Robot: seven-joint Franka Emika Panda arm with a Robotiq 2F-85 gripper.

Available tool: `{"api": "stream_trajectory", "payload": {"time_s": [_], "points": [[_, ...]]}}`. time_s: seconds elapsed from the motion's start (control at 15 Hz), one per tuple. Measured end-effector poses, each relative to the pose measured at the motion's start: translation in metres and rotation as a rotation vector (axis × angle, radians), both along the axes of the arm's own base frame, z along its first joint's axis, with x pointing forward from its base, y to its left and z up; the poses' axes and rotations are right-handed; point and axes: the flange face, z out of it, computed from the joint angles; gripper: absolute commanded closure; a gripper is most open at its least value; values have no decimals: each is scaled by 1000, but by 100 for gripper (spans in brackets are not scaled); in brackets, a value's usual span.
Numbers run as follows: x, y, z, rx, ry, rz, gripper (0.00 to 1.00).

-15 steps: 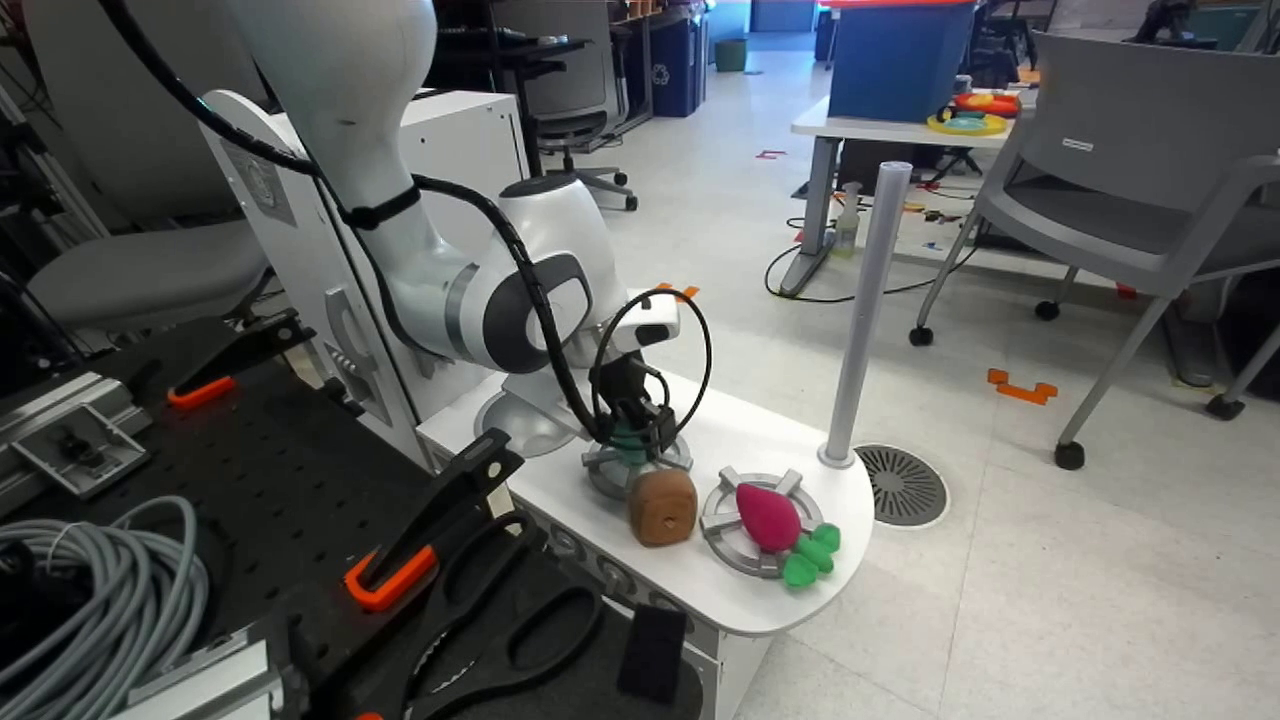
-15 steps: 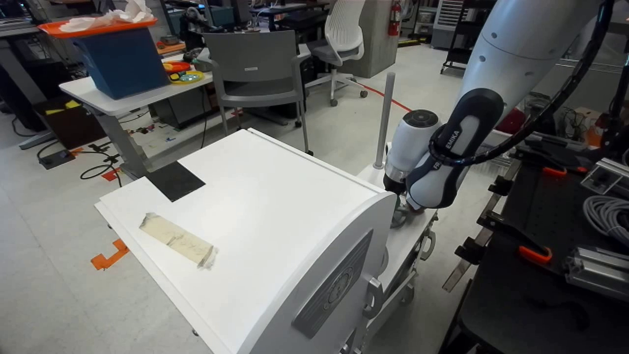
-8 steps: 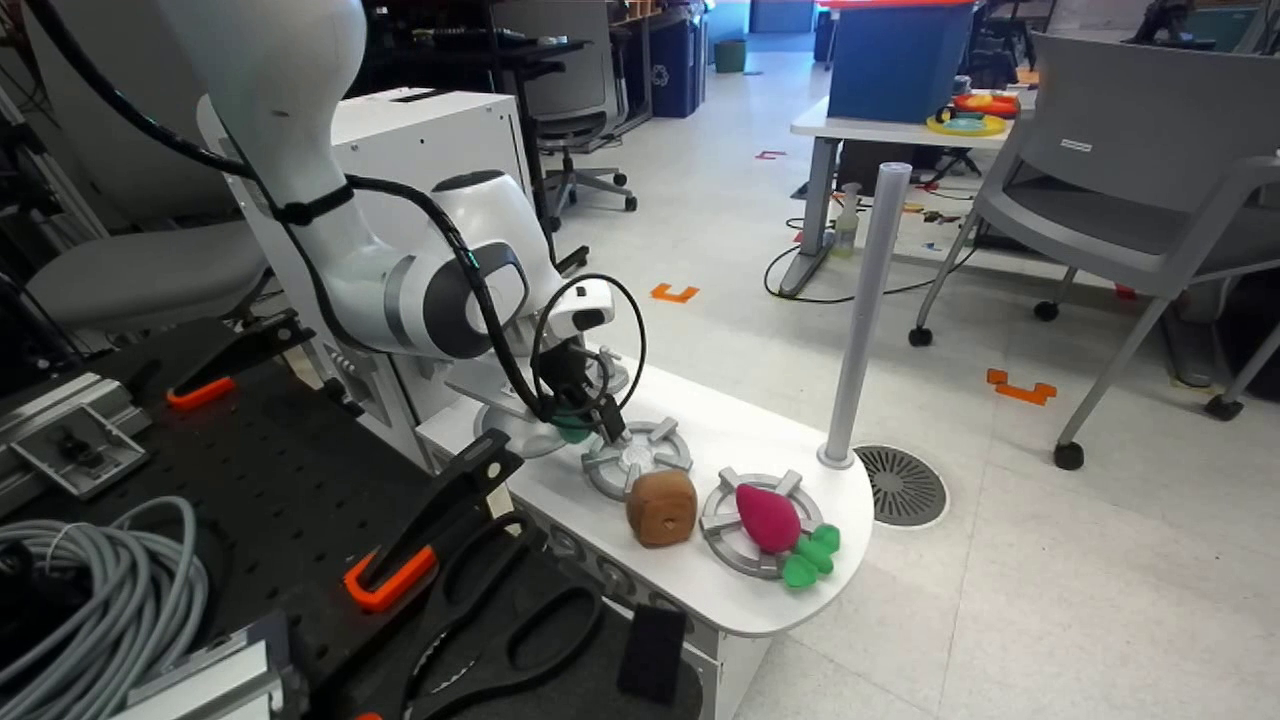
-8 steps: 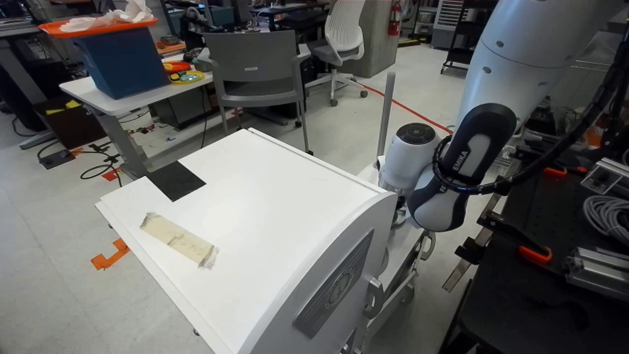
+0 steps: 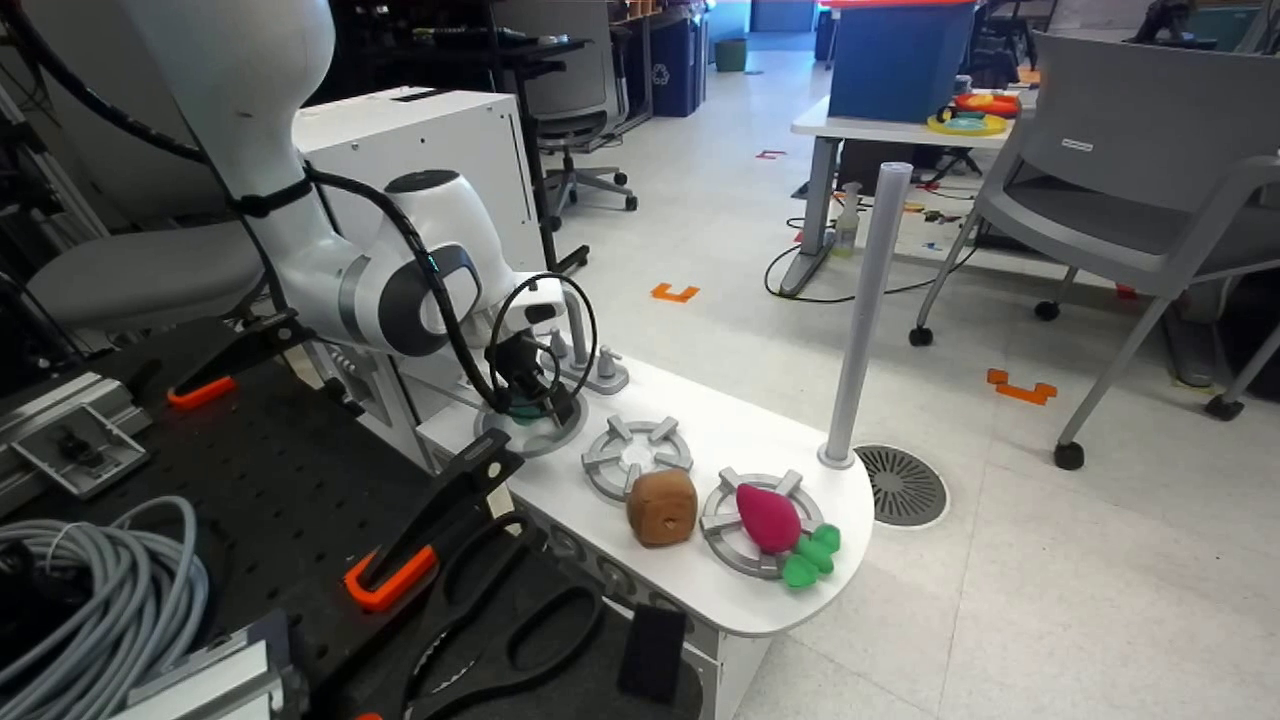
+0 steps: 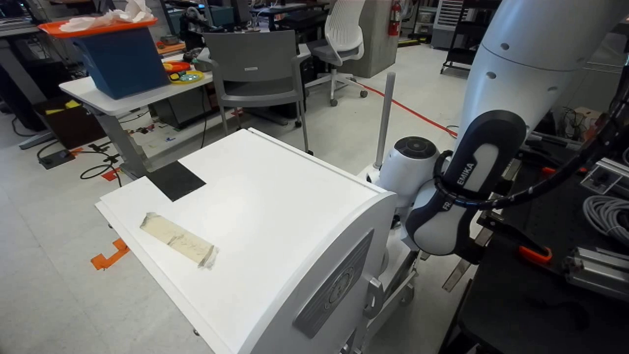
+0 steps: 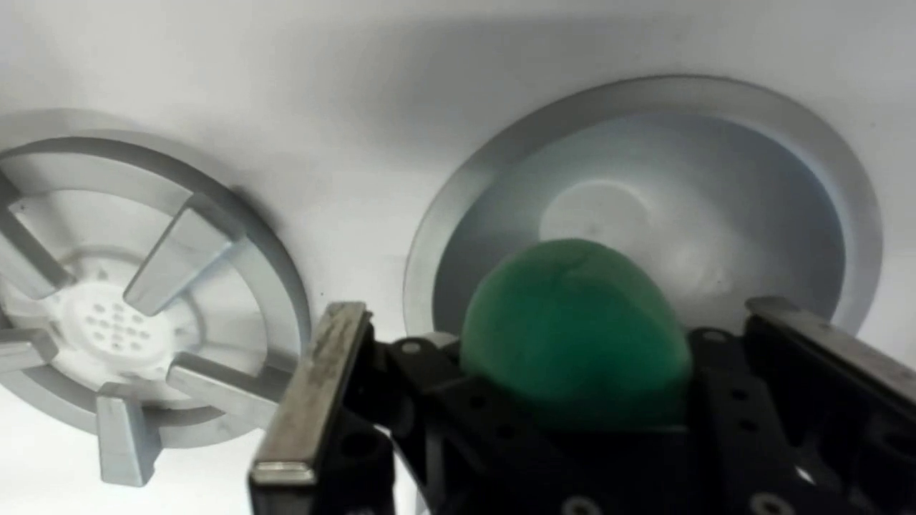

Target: Put the green sponge in the sink

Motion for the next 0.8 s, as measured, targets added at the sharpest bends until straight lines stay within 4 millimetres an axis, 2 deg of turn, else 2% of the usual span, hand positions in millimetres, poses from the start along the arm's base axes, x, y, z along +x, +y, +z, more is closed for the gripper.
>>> {"api": "stream_trajectory", "payload": {"time_s": [0.07,0.2,0.4,0.47,0.53,0.8], "points": [[1,-3,-2,5,2,10,76],[3,-10,-6,23,10,31,93],[4,-18,-11,58,27,60,100],[4,-19,-13,68,31,71,71],[3,-19,-15,78,35,79,69],[4,-16,-23,122,60,94,42]]}}
